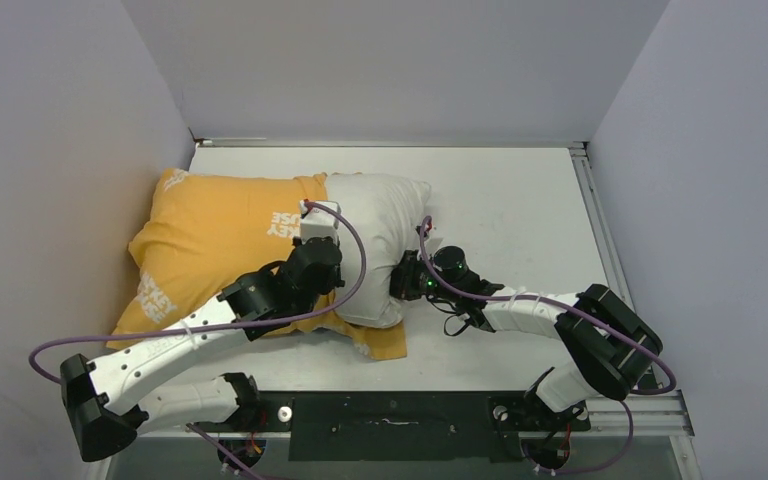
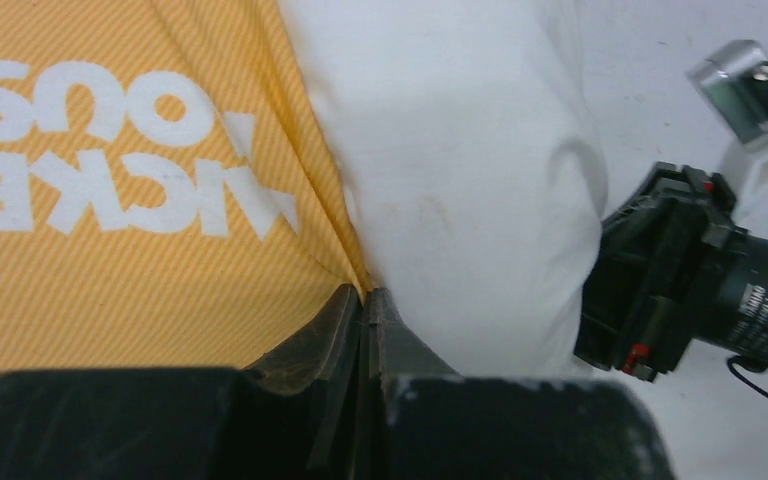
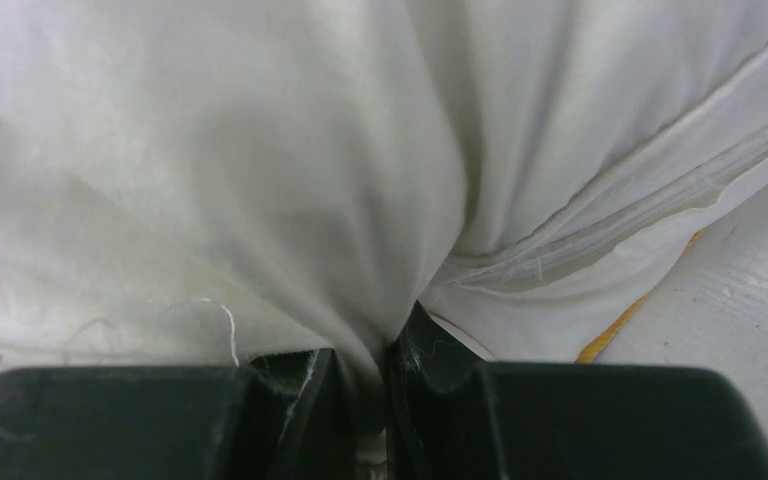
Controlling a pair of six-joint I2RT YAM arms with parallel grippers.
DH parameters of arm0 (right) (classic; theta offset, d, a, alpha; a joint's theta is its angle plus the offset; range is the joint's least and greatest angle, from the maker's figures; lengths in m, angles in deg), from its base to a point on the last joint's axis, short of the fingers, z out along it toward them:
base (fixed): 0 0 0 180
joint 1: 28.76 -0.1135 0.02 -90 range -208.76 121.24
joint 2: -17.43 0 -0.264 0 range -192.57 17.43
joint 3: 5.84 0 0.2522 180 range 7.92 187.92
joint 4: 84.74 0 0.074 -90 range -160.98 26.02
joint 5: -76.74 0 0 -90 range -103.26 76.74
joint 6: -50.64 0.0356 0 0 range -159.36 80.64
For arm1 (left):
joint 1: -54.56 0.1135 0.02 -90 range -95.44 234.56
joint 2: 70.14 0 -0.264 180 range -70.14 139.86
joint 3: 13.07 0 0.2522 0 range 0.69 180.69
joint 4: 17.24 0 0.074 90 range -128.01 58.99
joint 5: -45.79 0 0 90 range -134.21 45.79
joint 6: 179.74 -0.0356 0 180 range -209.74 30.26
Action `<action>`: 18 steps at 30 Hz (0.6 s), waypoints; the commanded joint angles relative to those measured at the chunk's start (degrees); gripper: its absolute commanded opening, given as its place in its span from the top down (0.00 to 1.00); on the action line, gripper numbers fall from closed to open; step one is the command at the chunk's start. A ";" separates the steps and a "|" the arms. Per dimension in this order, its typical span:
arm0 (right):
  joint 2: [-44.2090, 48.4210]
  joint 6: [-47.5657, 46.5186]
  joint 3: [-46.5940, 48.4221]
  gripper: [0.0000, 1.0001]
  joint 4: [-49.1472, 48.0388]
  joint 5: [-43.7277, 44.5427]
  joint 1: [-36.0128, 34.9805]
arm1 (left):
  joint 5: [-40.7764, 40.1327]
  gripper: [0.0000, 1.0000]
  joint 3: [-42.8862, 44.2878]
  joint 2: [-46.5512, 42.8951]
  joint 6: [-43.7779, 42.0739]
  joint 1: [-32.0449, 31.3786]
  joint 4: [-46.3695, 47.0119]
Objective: Put the pillow into the pillowcase
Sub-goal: Stuff the pillow into the pillowcase.
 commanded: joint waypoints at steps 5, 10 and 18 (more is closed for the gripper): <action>-0.53 2.81 0.67 0.95 -5.80 -5.41 -0.73 | 29.33 1.00 -0.64 -5.20 -1.90 -6.26 22.74; -0.48 4.08 0.54 0.95 -8.18 -6.39 -0.73 | 38.06 1.00 0.97 -5.26 -2.62 -10.28 27.67; 3.37 2.60 -0.26 0.95 -4.13 -6.13 -0.55 | 6.16 0.53 8.30 -4.95 -0.92 -11.66 2.40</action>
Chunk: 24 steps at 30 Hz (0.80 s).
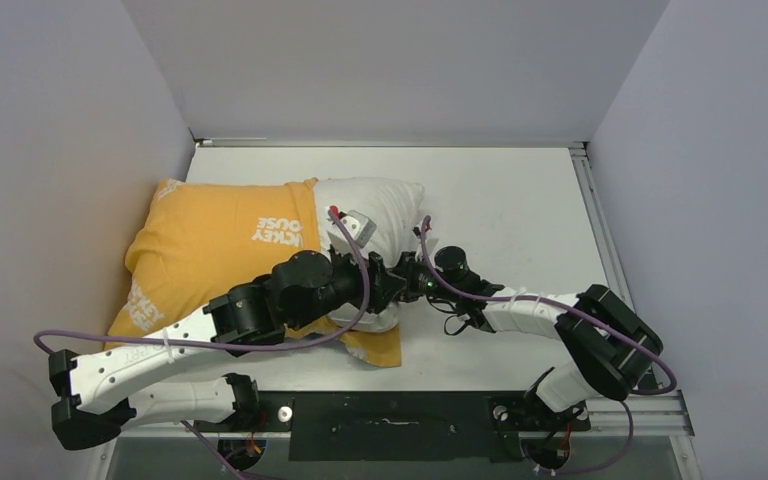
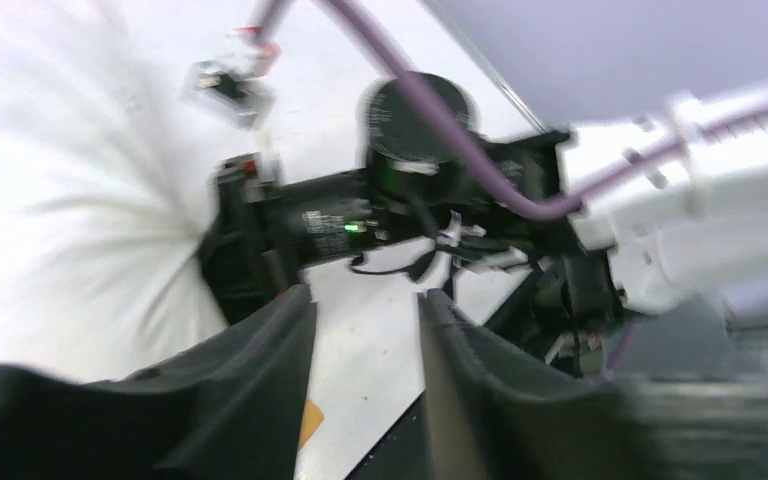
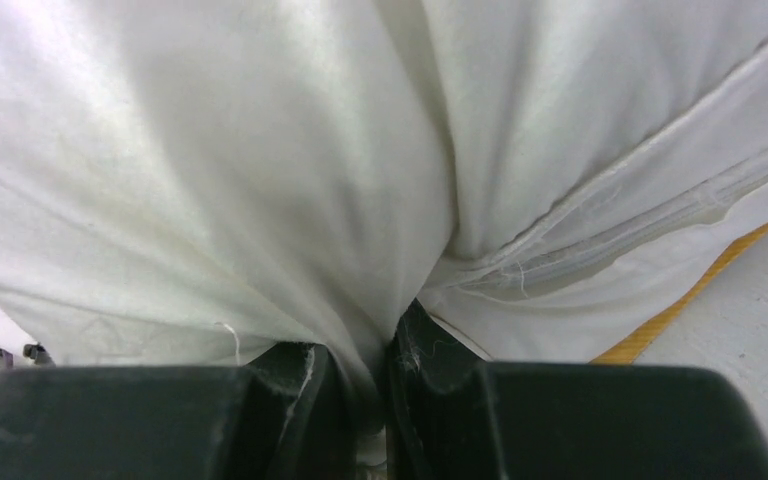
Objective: Put the pillow into the pillowcase
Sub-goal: Stuff the pillow into the pillowcase.
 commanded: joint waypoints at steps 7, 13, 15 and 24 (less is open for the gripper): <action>5.70 0.59 -2.52 0.95 -1.15 -0.69 -0.46 | -47.36 0.24 12.00 2.88 7.39 2.13 -30.56; 5.76 0.89 -3.33 0.95 -1.66 -0.84 -0.42 | -49.00 0.21 14.86 11.04 8.83 10.80 -35.55; 5.95 0.94 -3.54 0.95 -1.72 -0.88 -0.43 | -47.58 0.22 14.25 12.85 7.42 13.17 -33.51; 6.51 0.65 -3.64 0.95 -1.15 -1.18 -0.42 | -45.68 0.97 12.15 16.65 4.39 22.18 -31.18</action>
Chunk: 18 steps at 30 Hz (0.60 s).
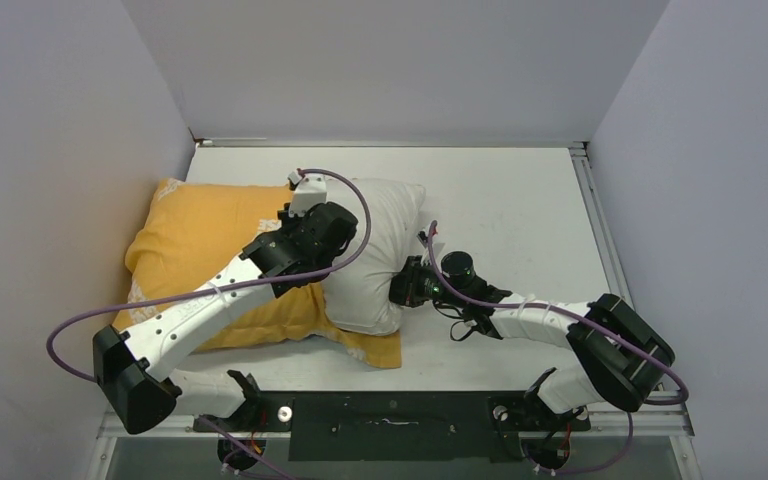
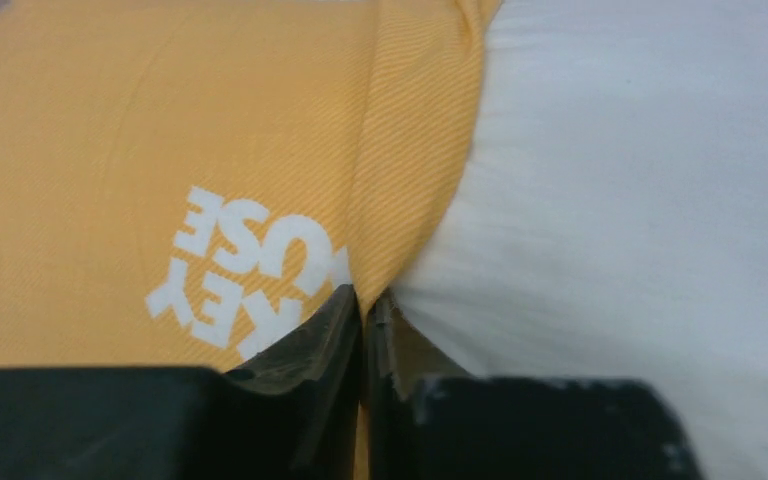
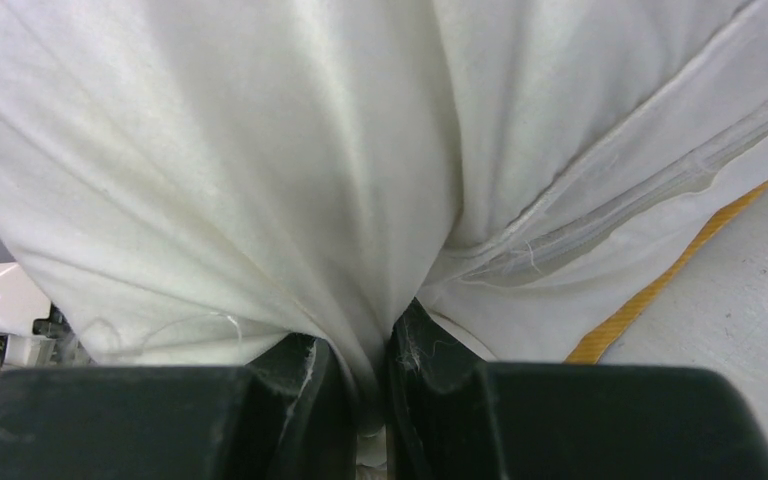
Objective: Put the pillow into the pillowcase
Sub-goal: Stuff the pillow into the pillowcase.
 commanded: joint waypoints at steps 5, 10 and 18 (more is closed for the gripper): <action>2.67 0.87 -0.54 0.95 -2.06 -1.60 -0.39 | 6.21 1.00 0.44 -5.27 -5.18 4.42 2.60; 3.06 1.68 -0.79 0.95 -4.22 -2.17 0.20 | 38.46 1.00 -7.68 -15.77 -8.32 4.33 21.97; -2.24 4.64 -0.42 0.95 -22.15 -9.78 2.15 | 62.30 1.00 -6.10 -9.39 -0.92 -9.68 39.74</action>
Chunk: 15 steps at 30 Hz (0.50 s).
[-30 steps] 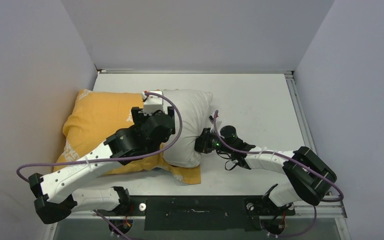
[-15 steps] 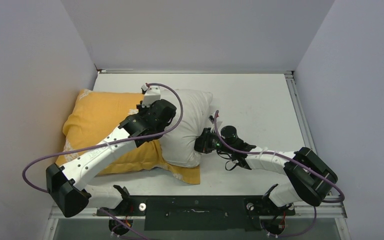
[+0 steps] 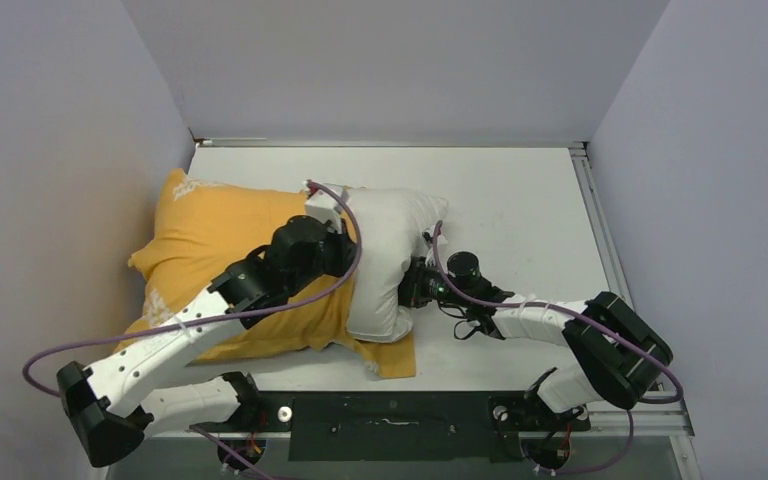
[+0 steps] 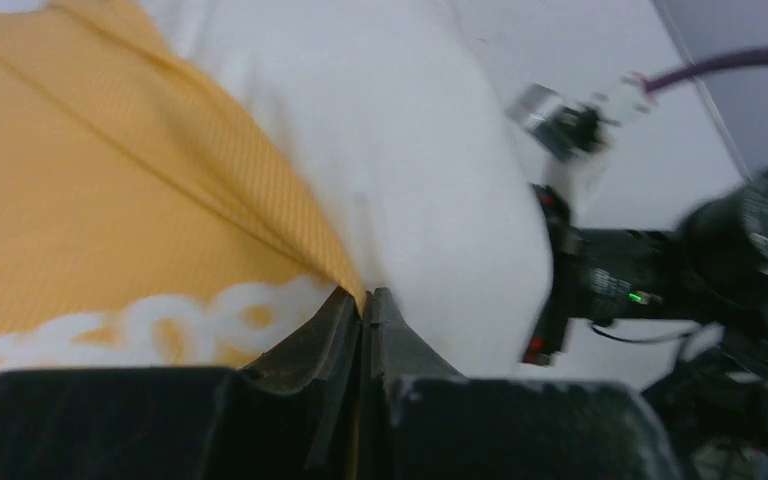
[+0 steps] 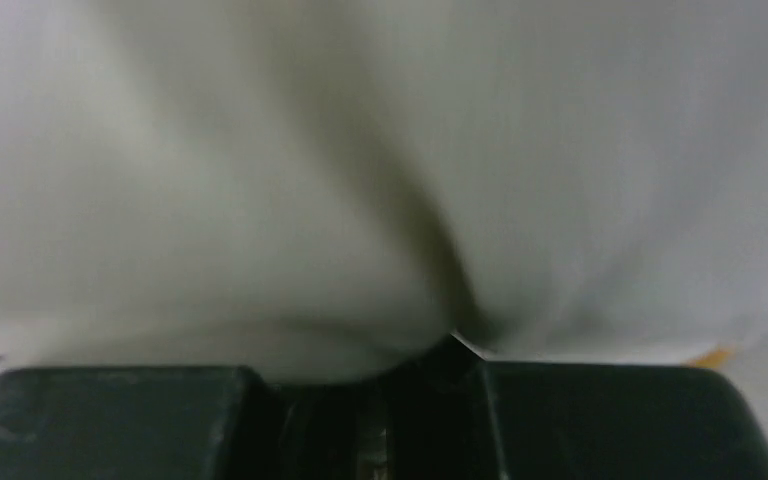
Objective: Put the pillow into the pillowcase
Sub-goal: Stuff the pillow into the pillowcase.
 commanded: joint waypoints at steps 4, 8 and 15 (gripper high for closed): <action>-5.64 7.76 3.91 0.95 -28.89 -10.34 0.77 | 31.25 1.00 13.55 15.06 6.58 -18.91 23.04; -7.48 5.64 8.39 0.95 -23.56 -12.89 -0.16 | 36.13 1.00 17.72 18.43 7.34 -22.43 27.27; 6.55 -1.54 -0.44 0.78 -6.26 -5.28 2.55 | 14.63 1.00 10.30 6.32 6.95 -18.99 15.50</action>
